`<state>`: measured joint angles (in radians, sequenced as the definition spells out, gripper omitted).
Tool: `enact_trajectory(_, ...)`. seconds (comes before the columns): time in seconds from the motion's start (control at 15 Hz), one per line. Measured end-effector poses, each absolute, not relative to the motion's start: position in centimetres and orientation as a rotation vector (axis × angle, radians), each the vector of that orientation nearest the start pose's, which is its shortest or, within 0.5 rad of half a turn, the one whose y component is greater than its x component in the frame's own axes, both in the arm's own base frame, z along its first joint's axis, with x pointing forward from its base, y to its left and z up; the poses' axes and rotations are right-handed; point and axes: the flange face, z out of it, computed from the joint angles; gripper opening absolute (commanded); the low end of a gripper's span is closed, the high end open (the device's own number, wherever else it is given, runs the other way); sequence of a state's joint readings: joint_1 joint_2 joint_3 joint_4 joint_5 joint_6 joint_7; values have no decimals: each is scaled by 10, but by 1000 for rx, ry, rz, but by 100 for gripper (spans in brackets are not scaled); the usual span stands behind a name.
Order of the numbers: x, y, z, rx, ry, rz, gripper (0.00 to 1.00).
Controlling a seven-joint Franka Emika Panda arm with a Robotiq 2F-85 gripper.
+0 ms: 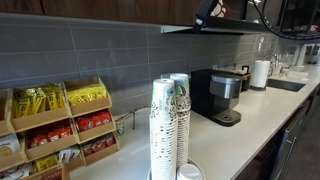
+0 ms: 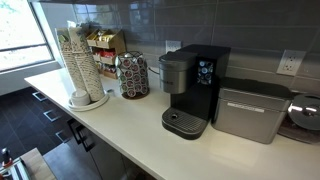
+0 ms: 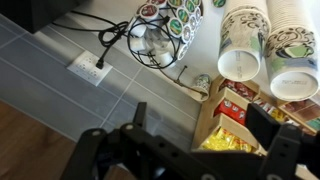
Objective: Put the paper cup on the pile on the right
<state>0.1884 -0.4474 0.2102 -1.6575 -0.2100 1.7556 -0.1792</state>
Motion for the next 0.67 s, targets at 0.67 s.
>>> enact_trajectory(0.67, 332, 153, 821, -3057, -595, -891, 100)
